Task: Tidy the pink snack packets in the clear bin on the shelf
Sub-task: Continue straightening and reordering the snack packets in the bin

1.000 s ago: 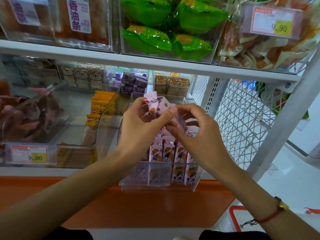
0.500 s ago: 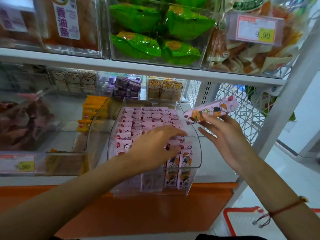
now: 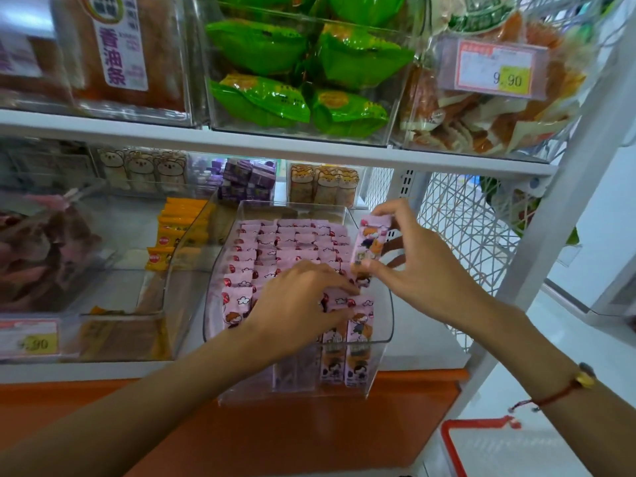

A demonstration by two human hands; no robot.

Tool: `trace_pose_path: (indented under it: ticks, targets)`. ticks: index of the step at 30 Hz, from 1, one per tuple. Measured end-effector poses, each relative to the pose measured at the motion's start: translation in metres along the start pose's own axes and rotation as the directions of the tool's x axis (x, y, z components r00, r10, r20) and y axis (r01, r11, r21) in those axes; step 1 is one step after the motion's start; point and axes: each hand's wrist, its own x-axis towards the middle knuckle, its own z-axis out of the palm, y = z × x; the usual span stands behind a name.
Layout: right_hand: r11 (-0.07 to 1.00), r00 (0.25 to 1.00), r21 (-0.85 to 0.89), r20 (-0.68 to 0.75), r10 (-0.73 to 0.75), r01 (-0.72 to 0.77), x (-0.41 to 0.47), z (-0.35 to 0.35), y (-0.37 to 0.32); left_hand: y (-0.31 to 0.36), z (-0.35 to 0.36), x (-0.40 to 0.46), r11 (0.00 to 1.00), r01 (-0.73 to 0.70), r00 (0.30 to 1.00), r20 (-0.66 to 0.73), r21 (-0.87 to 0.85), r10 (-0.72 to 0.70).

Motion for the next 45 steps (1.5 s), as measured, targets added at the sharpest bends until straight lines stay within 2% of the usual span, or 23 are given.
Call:
trace_pose_path:
  ticks: [4, 7, 10, 15, 20, 23, 26, 28, 29, 31, 34, 36, 38, 40, 43, 45]
  targets:
    - [0.956, 0.978, -0.277, 0.207, -0.036, 0.094, 0.014, -0.002, 0.001, 0.001, -0.002, -0.003, 0.999, 0.017, 0.997, -0.072, 0.042, -0.014]
    - [0.911, 0.958, -0.395, 0.287, 0.002, 0.116, 0.019, -0.002, 0.002, -0.001, -0.004, -0.005, 0.999, 0.053, 0.993, -0.105, 0.008, -0.052]
    - [0.875, 0.933, -0.456, 0.360, 0.017, 0.160, 0.016, 0.000, 0.000, -0.003, -0.007, -0.006, 0.999, 0.042, 0.997, -0.070, 0.009, -0.042]
    - [0.855, 0.975, -0.482, 0.188, -0.116, 0.194, -0.004, 0.004, -0.006, -0.006, -0.010, -0.008, 0.991, -0.061, 0.997, 0.058, 0.117, 0.055]
    - [0.744, 0.951, -0.614, 0.293, -0.094, 0.263, -0.014, 0.019, -0.005, -0.008, -0.011, -0.005, 0.986, -0.078, 0.994, 0.089, 0.151, 0.065]
    - [0.765, 0.962, -0.594, 0.246, -0.120, 0.248, -0.014, 0.017, -0.005, -0.009, -0.009, -0.006, 0.983, -0.086, 0.993, 0.089, 0.163, 0.072]
    - [0.861, 0.982, -0.479, 0.148, -0.117, 0.175, -0.016, 0.009, -0.005, -0.011, -0.008, -0.005, 0.976, -0.111, 0.991, 0.101, 0.187, 0.093]
    - [0.980, 0.999, -0.197, 0.053, -0.011, 0.022, -0.016, 0.001, -0.011, -0.012, -0.009, -0.005, 0.976, -0.116, 0.990, 0.097, 0.182, 0.100]
    - [0.998, 0.998, -0.007, 0.008, 0.055, -0.055, -0.016, -0.003, -0.015, -0.012, -0.011, -0.006, 0.980, -0.111, 0.991, 0.086, 0.167, 0.097]
    - [0.961, 0.982, 0.254, -0.122, 0.145, -0.111, -0.012, -0.009, -0.022, -0.010, -0.016, -0.007, 0.995, -0.061, 0.998, 0.040, 0.082, 0.058]
    - [0.915, 0.943, 0.392, -0.261, 0.205, -0.090, 0.001, -0.010, -0.035, -0.004, -0.030, -0.009, 0.964, 0.077, 0.994, -0.059, -0.253, -0.094]
    - [0.906, 0.945, 0.413, -0.254, 0.206, -0.087, 0.010, -0.004, -0.046, 0.002, -0.040, -0.010, 0.856, 0.123, 0.977, -0.092, -0.502, -0.194]
    - [0.894, 0.956, 0.434, -0.199, 0.217, -0.113, 0.016, 0.006, -0.054, 0.007, -0.046, -0.013, 0.754, 0.103, 0.971, -0.099, -0.649, -0.219]
    - [0.825, 0.951, 0.537, -0.124, 0.284, -0.177, 0.020, 0.017, -0.059, 0.009, -0.048, -0.018, 0.751, 0.084, 0.969, -0.121, -0.655, -0.215]
    - [0.564, 0.905, 0.763, 0.062, 0.421, -0.315, 0.019, 0.033, -0.059, 0.002, -0.051, -0.023, 0.770, 0.120, 0.950, -0.154, -0.627, -0.273]
    - [0.468, 0.876, 0.800, 0.139, 0.462, -0.374, 0.016, 0.040, -0.055, -0.003, -0.052, -0.026, 0.765, 0.151, 0.947, -0.131, -0.626, -0.295]
